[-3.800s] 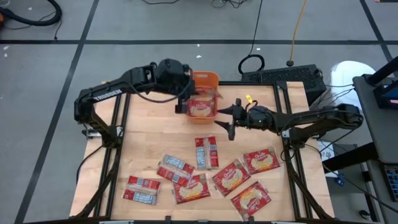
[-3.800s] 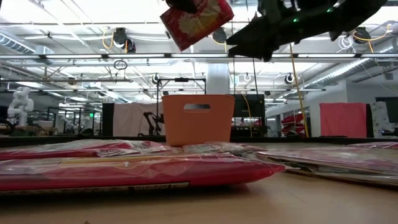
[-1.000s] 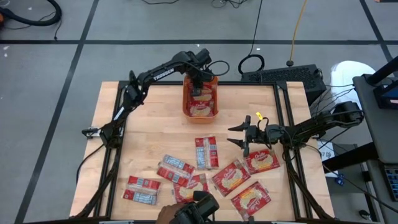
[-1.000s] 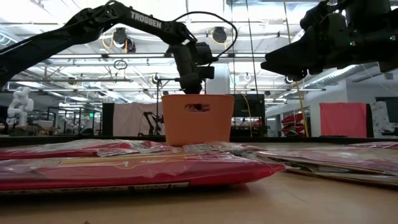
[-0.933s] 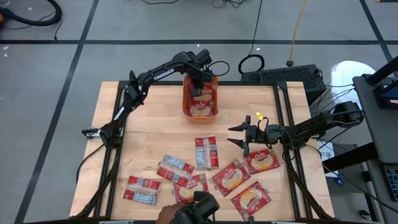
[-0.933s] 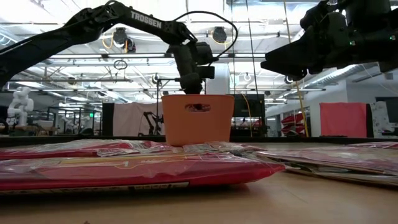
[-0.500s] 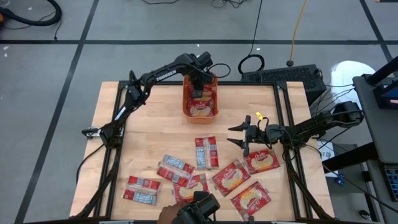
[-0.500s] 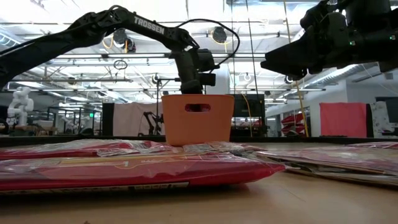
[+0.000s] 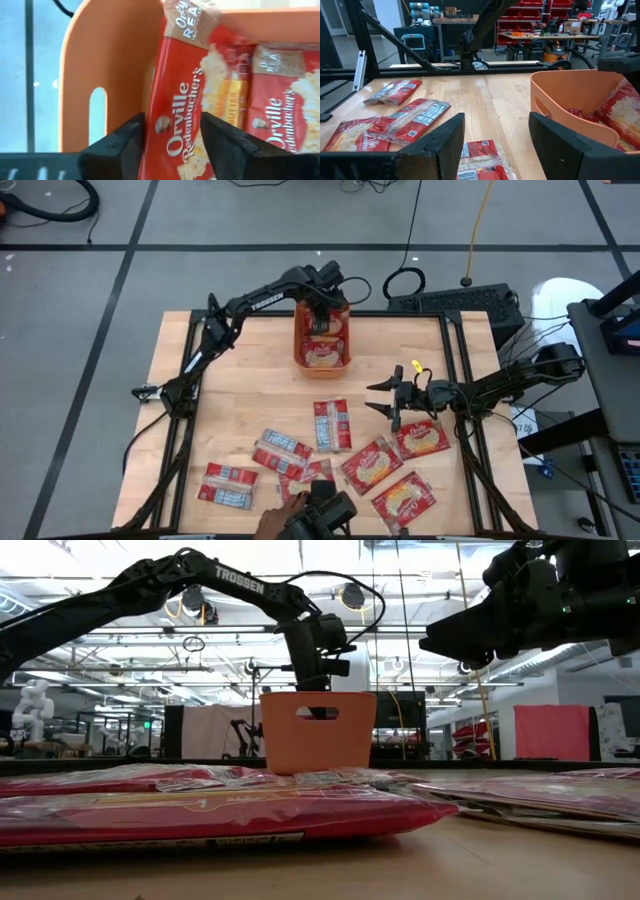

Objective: Sort popcorn bags into baskets
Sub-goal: Put the red popcorn bag into the orange bin

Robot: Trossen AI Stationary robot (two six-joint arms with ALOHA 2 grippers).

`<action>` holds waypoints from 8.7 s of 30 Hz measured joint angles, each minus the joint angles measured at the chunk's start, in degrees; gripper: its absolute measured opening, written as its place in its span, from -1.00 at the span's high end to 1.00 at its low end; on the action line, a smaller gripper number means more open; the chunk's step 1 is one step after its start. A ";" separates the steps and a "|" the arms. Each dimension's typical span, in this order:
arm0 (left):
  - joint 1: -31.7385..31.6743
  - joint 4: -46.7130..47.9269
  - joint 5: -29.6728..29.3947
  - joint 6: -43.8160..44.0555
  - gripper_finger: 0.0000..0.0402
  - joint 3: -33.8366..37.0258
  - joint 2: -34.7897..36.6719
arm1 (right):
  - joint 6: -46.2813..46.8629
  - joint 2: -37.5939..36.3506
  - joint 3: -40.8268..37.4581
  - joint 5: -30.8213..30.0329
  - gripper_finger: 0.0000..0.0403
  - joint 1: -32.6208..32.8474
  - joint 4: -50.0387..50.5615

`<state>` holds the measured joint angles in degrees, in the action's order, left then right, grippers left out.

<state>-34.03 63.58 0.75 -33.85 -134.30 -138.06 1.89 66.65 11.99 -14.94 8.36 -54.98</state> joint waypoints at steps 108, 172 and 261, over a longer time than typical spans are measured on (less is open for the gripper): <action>14.24 -5.98 -2.38 8.45 0.68 25.70 30.43 | 4.95 0.00 0.00 -0.02 -0.05 0.80 4.29; 45.80 -77.32 -10.29 33.84 0.55 90.44 51.70 | -3.92 34.44 30.26 -8.94 0.99 12.22 25.95; 45.50 -103.00 -15.56 23.00 0.95 88.24 56.43 | -13.57 10.25 15.76 -1.40 0.70 2.12 -6.36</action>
<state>11.47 -39.41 -14.81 -10.85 -46.06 -81.62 -11.68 76.90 27.75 -16.34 10.48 -61.34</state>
